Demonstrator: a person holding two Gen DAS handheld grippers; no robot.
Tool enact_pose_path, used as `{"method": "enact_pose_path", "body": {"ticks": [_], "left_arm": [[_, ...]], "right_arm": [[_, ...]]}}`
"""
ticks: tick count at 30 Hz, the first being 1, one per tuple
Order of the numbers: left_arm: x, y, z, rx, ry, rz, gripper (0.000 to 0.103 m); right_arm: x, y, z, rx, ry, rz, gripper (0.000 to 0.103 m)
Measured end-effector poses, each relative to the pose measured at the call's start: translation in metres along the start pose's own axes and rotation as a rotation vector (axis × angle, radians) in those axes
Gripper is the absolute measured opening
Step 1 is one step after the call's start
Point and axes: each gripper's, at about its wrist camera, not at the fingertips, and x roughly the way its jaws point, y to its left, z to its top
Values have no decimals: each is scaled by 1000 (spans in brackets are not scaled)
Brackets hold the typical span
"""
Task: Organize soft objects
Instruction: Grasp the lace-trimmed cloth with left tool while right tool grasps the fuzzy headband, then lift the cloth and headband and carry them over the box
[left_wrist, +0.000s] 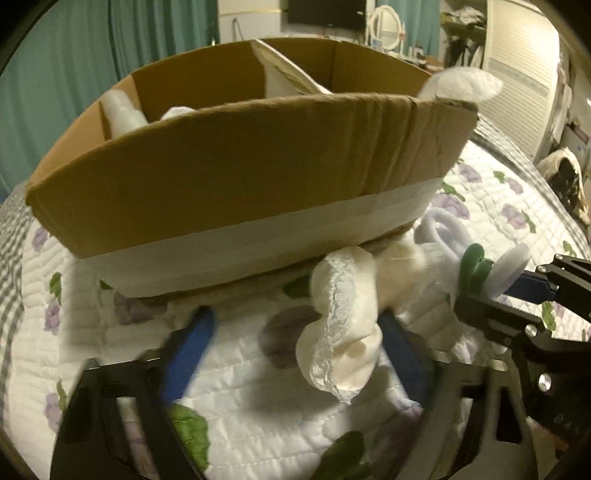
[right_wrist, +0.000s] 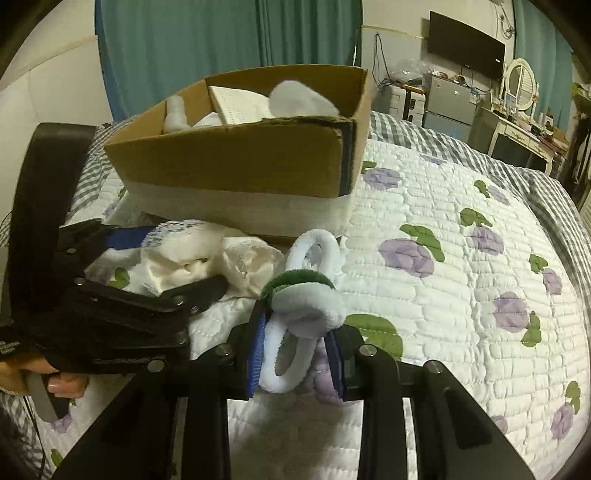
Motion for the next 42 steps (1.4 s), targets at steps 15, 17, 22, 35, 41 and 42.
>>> {"method": "enact_pose_path", "body": {"ticks": [15, 17, 22, 35, 41, 42], "left_arm": [[-41, 2, -20, -9, -45, -13, 11], [-47, 4, -23, -14, -45, 0, 11], [-77, 11, -33, -52, -76, 6, 11], [-161, 36, -40, -116, -254, 100, 11], [-177, 50, -32, -158, -267, 75, 11], [-178, 52, -32, -166, -265, 71, 11]], "right_arm": [[-28, 27, -6, -9, -44, 15, 29], [-33, 33, -6, -18, -52, 17, 29], [-53, 44, -6, -18, -84, 22, 29], [-107, 83, -8, -75, -180, 7, 29], [-136, 95, 6, -121, -256, -14, 29], [-142, 96, 10, -128, -275, -20, 29]]}}
